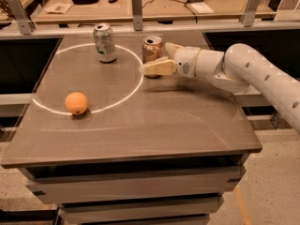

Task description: Knock orange can over

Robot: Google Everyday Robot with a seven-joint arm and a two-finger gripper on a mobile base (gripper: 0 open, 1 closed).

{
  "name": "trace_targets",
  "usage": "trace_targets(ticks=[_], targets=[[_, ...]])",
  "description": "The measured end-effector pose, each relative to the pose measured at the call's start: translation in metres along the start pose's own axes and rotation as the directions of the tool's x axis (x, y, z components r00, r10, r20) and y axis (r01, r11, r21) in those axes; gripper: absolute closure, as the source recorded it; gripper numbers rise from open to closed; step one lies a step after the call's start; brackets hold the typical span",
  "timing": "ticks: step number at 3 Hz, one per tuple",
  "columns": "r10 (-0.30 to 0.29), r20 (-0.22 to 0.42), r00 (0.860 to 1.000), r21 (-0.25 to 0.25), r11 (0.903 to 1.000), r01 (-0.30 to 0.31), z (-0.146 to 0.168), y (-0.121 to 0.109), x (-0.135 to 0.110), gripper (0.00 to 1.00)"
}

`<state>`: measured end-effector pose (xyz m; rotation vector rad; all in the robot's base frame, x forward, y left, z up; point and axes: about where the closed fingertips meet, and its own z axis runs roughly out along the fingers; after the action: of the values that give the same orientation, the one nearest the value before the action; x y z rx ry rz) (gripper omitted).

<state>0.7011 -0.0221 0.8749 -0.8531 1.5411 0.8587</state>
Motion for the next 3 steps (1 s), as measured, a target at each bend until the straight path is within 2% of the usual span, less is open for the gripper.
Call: trace_targets(ticks=[1, 3], targets=[[0.004, 0.038, 0.999, 0.017, 0.9998, -0.004, -0.0049, -0.0099, 0.0029, 0.18], [-0.016, 0.036, 0.999, -0.032, 0.9993, 0.017, -0.0049, -0.0152, -0.0015, 0.64]])
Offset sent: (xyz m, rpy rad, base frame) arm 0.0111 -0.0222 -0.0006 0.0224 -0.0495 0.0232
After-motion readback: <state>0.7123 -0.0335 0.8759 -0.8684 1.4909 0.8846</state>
